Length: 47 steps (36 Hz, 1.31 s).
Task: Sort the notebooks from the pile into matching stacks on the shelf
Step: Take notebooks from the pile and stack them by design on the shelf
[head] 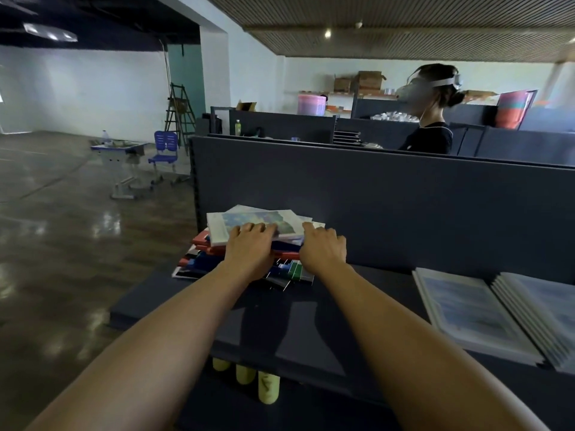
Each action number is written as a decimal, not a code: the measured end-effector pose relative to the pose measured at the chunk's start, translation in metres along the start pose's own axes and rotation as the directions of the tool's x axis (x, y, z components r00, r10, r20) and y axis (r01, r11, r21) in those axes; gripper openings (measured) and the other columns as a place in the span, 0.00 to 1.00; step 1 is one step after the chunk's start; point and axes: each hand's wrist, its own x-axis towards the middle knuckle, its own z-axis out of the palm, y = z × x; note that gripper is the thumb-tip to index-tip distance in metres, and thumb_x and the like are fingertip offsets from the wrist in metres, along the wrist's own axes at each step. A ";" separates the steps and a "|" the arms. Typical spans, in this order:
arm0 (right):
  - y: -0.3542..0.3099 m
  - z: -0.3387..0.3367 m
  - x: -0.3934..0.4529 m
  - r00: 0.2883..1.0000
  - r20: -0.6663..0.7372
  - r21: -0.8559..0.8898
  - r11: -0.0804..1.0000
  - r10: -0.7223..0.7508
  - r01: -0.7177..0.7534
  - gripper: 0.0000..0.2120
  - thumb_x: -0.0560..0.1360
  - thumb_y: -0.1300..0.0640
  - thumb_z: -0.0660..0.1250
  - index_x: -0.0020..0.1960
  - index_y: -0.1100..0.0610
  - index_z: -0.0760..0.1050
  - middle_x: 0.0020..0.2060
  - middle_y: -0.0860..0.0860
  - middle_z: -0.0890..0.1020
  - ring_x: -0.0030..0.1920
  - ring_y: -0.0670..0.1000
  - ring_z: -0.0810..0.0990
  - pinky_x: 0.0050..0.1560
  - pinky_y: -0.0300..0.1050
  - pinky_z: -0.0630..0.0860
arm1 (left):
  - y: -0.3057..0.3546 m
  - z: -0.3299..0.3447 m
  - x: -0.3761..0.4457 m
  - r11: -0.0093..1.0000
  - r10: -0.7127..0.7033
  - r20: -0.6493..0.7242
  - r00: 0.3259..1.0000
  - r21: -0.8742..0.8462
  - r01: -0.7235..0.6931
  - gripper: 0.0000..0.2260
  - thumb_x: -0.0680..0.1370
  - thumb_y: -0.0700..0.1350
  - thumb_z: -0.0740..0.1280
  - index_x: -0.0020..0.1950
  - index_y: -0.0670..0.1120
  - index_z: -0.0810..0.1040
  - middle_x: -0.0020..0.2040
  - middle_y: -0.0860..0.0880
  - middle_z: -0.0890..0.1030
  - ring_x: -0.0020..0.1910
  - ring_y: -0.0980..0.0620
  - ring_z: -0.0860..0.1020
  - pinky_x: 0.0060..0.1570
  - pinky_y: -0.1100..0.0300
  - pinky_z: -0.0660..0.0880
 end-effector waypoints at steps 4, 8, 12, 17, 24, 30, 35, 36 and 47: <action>0.001 0.003 -0.004 0.996 -0.084 0.023 1.000 0.016 -0.014 0.22 0.76 0.61 0.58 0.70 0.55 0.64 0.63 0.55 0.73 0.62 0.56 0.69 0.60 0.49 0.65 | 0.002 0.001 0.000 0.999 -0.010 -0.057 0.998 0.046 0.013 0.25 0.77 0.40 0.62 0.74 0.49 0.62 0.69 0.46 0.71 0.70 0.44 0.66 0.70 0.48 0.58; 0.002 0.005 -0.011 0.987 -0.151 0.029 0.997 -0.062 0.067 0.20 0.74 0.61 0.60 0.66 0.55 0.68 0.60 0.53 0.73 0.60 0.54 0.69 0.58 0.47 0.65 | 0.002 0.001 -0.001 0.995 -0.028 -0.120 0.992 0.088 0.038 0.24 0.77 0.37 0.62 0.73 0.50 0.64 0.67 0.47 0.72 0.68 0.44 0.68 0.69 0.49 0.60; 0.013 0.007 -0.017 0.960 -0.200 0.013 0.980 -0.194 0.201 0.20 0.75 0.60 0.61 0.66 0.53 0.70 0.60 0.52 0.72 0.60 0.53 0.68 0.56 0.44 0.64 | -0.001 -0.003 -0.004 0.998 -0.026 -0.134 0.991 0.052 0.034 0.19 0.79 0.38 0.57 0.68 0.52 0.72 0.62 0.48 0.74 0.64 0.46 0.70 0.62 0.52 0.66; 0.037 0.007 -0.018 0.967 -0.208 0.037 0.986 -0.149 0.160 0.27 0.77 0.52 0.64 0.73 0.50 0.62 0.71 0.51 0.63 0.70 0.53 0.60 0.68 0.48 0.59 | -0.006 -0.009 -0.020 0.991 0.051 -0.212 0.976 -0.111 -0.076 0.27 0.74 0.29 0.58 0.68 0.50 0.74 0.63 0.51 0.75 0.63 0.48 0.71 0.69 0.52 0.61; 0.064 -0.007 -0.037 0.907 -0.234 -0.116 0.936 -0.351 0.332 0.31 0.77 0.59 0.64 0.77 0.51 0.55 0.77 0.51 0.56 0.77 0.53 0.52 0.75 0.46 0.48 | 0.015 -0.019 -0.048 0.931 0.262 -0.311 0.914 -0.169 -0.325 0.25 0.71 0.26 0.60 0.65 0.44 0.78 0.60 0.47 0.79 0.60 0.44 0.74 0.61 0.52 0.69; 0.092 -0.013 -0.068 0.808 -0.378 -0.140 0.891 -0.451 0.432 0.34 0.53 0.67 0.81 0.58 0.60 0.80 0.54 0.57 0.83 0.52 0.58 0.83 0.44 0.53 0.82 | 0.046 -0.023 -0.055 0.978 0.148 -0.247 0.958 -0.110 -0.180 0.29 0.74 0.32 0.63 0.74 0.49 0.65 0.70 0.49 0.70 0.68 0.46 0.68 0.64 0.56 0.64; 0.140 -0.018 -0.110 0.773 -0.482 -0.222 0.911 -0.412 0.348 0.30 0.54 0.69 0.81 0.56 0.62 0.81 0.50 0.57 0.84 0.47 0.58 0.85 0.36 0.51 0.81 | 0.082 -0.022 -0.062 0.988 0.070 -0.204 0.977 -0.121 -0.096 0.32 0.75 0.37 0.66 0.77 0.49 0.57 0.71 0.48 0.66 0.67 0.46 0.68 0.61 0.54 0.67; 0.152 -0.019 -0.117 0.772 -0.498 -0.242 0.918 -0.396 0.315 0.28 0.55 0.68 0.80 0.55 0.61 0.81 0.50 0.57 0.84 0.46 0.58 0.85 0.35 0.51 0.81 | 0.091 -0.021 -0.064 0.988 0.083 -0.202 0.976 -0.113 -0.107 0.32 0.75 0.38 0.66 0.77 0.49 0.57 0.71 0.48 0.66 0.67 0.46 0.68 0.61 0.55 0.68; 0.266 -0.042 -0.197 0.786 -0.570 -0.322 0.945 -0.239 0.054 0.21 0.61 0.71 0.71 0.53 0.64 0.82 0.49 0.60 0.84 0.47 0.61 0.84 0.42 0.55 0.81 | 0.218 0.006 -0.064 0.942 0.309 -0.072 0.948 -0.114 -0.316 0.24 0.82 0.50 0.58 0.76 0.49 0.56 0.69 0.46 0.68 0.67 0.44 0.68 0.59 0.50 0.69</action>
